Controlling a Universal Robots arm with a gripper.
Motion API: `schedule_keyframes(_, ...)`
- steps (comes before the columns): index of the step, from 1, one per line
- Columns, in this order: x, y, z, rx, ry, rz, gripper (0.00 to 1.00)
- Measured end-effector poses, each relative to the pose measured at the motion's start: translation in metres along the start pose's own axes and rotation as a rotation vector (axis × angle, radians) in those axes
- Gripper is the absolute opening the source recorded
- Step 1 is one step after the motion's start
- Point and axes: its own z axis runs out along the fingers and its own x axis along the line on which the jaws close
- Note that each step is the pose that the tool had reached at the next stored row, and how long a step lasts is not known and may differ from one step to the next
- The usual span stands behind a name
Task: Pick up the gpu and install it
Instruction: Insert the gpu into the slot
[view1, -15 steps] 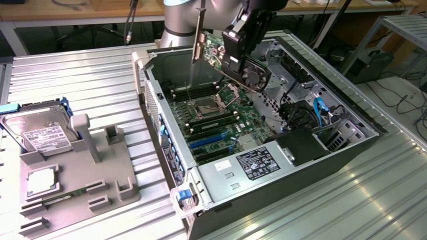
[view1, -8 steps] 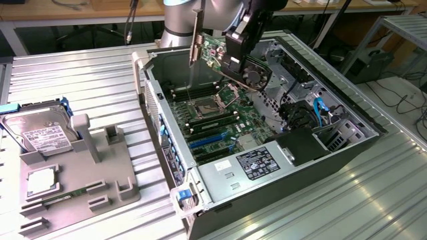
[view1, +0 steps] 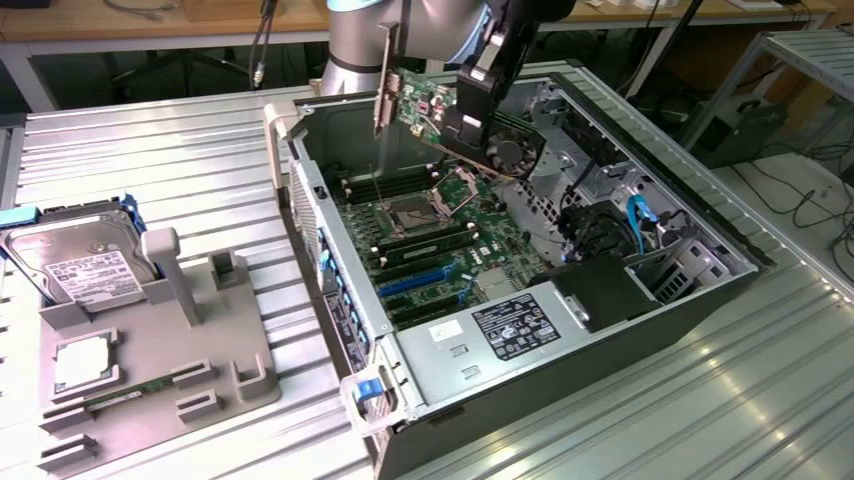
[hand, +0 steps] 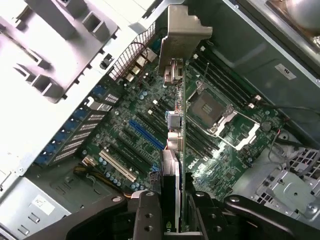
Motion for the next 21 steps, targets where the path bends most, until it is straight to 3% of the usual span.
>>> schedule_keyframes(21,0.0,0.0,0.0,-0.0071,0.0132,-0.286,0.27)
